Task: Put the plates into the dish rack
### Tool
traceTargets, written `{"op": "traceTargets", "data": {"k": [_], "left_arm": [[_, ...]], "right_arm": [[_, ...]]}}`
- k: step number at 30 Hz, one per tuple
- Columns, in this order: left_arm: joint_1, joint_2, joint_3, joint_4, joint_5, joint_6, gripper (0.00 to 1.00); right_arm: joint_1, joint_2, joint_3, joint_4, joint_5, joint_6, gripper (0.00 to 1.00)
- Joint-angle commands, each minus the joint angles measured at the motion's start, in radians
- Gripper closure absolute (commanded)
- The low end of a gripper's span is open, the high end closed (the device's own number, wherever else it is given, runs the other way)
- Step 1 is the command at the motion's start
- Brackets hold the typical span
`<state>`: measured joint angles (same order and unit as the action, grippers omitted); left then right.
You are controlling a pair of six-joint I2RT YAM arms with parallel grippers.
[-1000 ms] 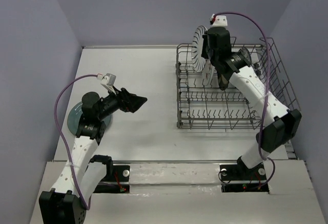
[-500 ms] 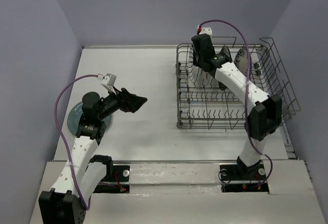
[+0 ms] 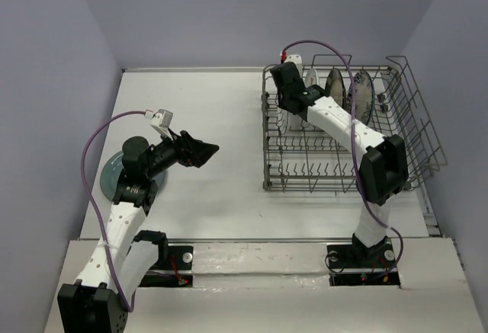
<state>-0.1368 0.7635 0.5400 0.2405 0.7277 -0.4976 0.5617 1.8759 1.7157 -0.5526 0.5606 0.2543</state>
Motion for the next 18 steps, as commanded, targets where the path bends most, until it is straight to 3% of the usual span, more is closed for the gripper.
{"op": "traceTargets", "data": {"k": [1, 5, 10, 13, 18], "left_arm": [[-0.003, -0.003, 0.043, 0.025, 0.006, 0.014, 0.01], [-0.003, -0.003, 0.044, 0.02, -0.001, 0.017, 0.01], [0.0, -0.001, 0.044, 0.019, -0.005, 0.019, 0.01], [0.003, -0.003, 0.046, 0.016, -0.02, 0.022, 0.01], [0.014, -0.015, 0.051, 0.005, -0.056, 0.031, 0.01]], "right_arm": [[0.015, -0.02, 0.007, 0.106, 0.065, 0.025, 0.81], [0.015, -0.026, 0.005, 0.106, 0.061, 0.036, 0.63], [0.015, -0.066, 0.01, 0.106, 0.038, 0.031, 0.48], [0.015, -0.116, -0.007, 0.106, -0.007, 0.033, 0.42], [0.015, -0.214, -0.037, 0.109, -0.142, 0.052, 0.41]]}}
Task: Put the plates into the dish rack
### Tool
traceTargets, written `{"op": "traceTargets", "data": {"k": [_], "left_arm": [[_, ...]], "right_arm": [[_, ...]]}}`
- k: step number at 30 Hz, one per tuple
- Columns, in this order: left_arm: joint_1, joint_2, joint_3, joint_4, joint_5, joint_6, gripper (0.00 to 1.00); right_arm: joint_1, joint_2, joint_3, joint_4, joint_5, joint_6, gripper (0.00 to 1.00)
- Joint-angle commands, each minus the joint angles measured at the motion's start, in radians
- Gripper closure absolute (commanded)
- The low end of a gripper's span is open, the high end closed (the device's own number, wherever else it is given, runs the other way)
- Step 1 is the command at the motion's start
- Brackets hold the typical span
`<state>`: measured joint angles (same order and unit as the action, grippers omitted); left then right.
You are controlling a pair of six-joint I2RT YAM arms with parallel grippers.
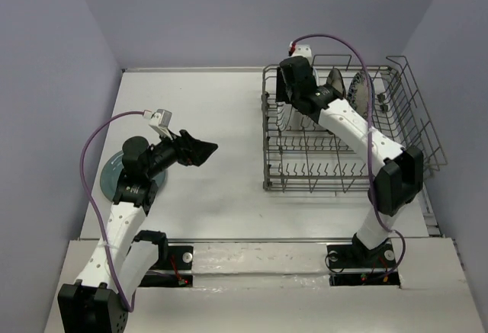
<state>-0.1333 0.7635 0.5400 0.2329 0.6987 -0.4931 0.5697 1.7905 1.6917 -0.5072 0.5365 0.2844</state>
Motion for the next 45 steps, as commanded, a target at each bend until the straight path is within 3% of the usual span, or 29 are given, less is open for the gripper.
{"op": "traceTargets", "data": {"k": [1, 5, 9, 14, 18, 23, 33, 45], "left_arm": [[0.012, -0.018, 0.054, 0.01, -0.036, 0.028, 0.01], [0.026, -0.036, 0.07, 0.008, -0.122, 0.028, 0.01], [0.029, -0.09, 0.109, 0.017, -0.209, -0.012, 0.01], [0.027, -0.135, 0.185, 0.08, -0.274, -0.128, 0.01], [0.027, -0.144, 0.285, 0.071, -0.32, -0.144, 0.01], [0.027, -0.147, 0.402, 0.025, -0.282, -0.134, 0.01], [-0.023, -0.151, 0.4, -0.058, -0.28, -0.036, 0.01], [-0.109, -0.179, 0.33, -0.138, -0.386, 0.122, 0.01]], "right_arm": [[0.018, -0.163, -0.024, 0.07, -0.141, 0.028, 0.41], [0.039, -0.259, -0.111, 0.145, -0.268, 0.061, 0.4], [0.082, -0.339, -0.257, 0.336, -0.459, 0.165, 0.42], [0.183, -0.321, -0.351, 0.459, -0.529, 0.239, 0.49], [0.297, -0.226, -0.336, 0.539, -0.598, 0.288, 0.51], [0.384, -0.019, -0.281, 0.644, -0.684, 0.377, 0.53], [0.484, 0.418, 0.025, 0.716, -0.748, 0.512, 0.52], [0.493, 0.714, 0.218, 0.73, -0.819, 0.68, 0.5]]}}
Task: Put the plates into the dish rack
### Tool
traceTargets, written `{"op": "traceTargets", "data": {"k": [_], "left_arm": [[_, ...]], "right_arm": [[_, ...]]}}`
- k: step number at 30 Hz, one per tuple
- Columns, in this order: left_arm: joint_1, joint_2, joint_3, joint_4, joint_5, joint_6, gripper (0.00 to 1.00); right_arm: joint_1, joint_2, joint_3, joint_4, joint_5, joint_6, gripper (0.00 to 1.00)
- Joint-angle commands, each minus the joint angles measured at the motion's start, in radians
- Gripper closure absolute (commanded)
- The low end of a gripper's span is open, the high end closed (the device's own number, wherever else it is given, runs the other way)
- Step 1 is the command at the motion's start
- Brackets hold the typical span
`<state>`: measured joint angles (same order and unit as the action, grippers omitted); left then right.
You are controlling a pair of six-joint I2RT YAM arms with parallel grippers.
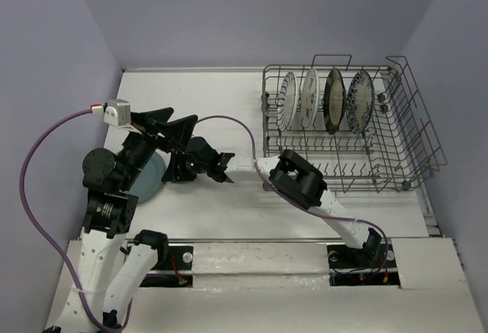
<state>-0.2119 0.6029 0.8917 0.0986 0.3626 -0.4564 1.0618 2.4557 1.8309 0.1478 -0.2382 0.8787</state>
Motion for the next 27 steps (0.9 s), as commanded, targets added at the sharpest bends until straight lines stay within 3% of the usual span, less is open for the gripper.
{"op": "traceTargets", "data": {"k": [1, 4, 10, 14, 20, 27], "left_arm": [[-0.037, -0.02, -0.026, -0.008, -0.056, 0.093, 0.01], [-0.055, -0.035, -0.066, -0.02, -0.076, 0.114, 0.01], [-0.09, -0.049, -0.12, -0.034, -0.117, 0.14, 0.01], [-0.106, -0.054, -0.14, -0.036, -0.148, 0.16, 0.01], [-0.11, -0.06, -0.181, -0.027, -0.159, 0.163, 0.01], [-0.11, -0.057, -0.22, -0.013, -0.166, 0.167, 0.01]], "right_arm": [[0.01, 0.061, 0.088, 0.084, -0.046, 0.121, 0.5], [0.01, 0.106, 0.109, 0.105, -0.032, 0.17, 0.53], [0.01, 0.17, 0.153, 0.111, -0.012, 0.236, 0.79], [0.01, 0.096, 0.012, 0.143, 0.077, 0.226, 0.93], [0.01, -0.098, -0.234, 0.167, 0.29, 0.143, 0.93], [-0.029, -0.225, -0.429, 0.156, 0.39, 0.158, 0.9]]}}
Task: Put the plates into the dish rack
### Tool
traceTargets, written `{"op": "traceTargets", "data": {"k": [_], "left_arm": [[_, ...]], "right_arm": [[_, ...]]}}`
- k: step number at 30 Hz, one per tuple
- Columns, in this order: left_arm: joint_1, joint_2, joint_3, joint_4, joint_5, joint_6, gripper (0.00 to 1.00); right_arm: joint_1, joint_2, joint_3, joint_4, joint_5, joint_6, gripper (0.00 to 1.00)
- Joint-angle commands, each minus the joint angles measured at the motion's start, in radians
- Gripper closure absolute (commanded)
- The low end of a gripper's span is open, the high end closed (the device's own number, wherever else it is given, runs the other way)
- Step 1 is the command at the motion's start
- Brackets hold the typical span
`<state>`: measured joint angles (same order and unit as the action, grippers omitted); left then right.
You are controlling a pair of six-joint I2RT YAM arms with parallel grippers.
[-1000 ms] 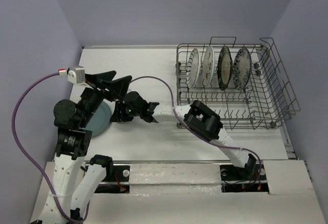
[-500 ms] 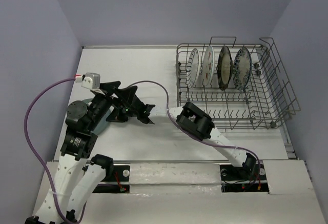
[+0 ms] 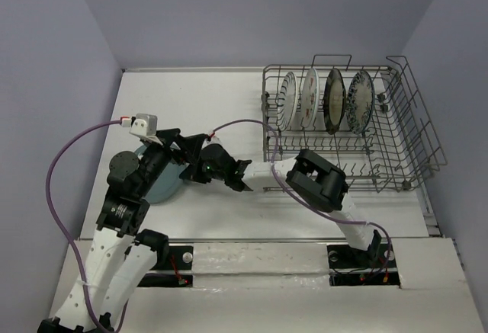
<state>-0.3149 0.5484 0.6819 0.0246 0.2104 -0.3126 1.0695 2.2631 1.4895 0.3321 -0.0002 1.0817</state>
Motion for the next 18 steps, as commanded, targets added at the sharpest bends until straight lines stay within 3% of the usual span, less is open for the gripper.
{"op": "traceTargets", "data": {"k": [1, 11, 13, 18], "left_arm": [[-0.007, -0.004, -0.015, 0.061, -0.014, 0.023, 0.01], [-0.007, -0.004, -0.045, 0.066, -0.016, 0.027, 0.01], [-0.007, -0.007, -0.048, 0.064, -0.013, 0.027, 0.01], [-0.006, -0.013, -0.048, 0.063, -0.008, 0.026, 0.01]], "right_arm": [[-0.037, -0.037, -0.107, -0.028, 0.154, -0.023, 0.88], [-0.071, -0.01, -0.164, -0.027, 0.112, 0.02, 0.54], [-0.071, 0.002, -0.166, -0.025, 0.108, 0.043, 0.5], [-0.08, 0.042, -0.163, 0.008, 0.074, 0.106, 0.5]]}}
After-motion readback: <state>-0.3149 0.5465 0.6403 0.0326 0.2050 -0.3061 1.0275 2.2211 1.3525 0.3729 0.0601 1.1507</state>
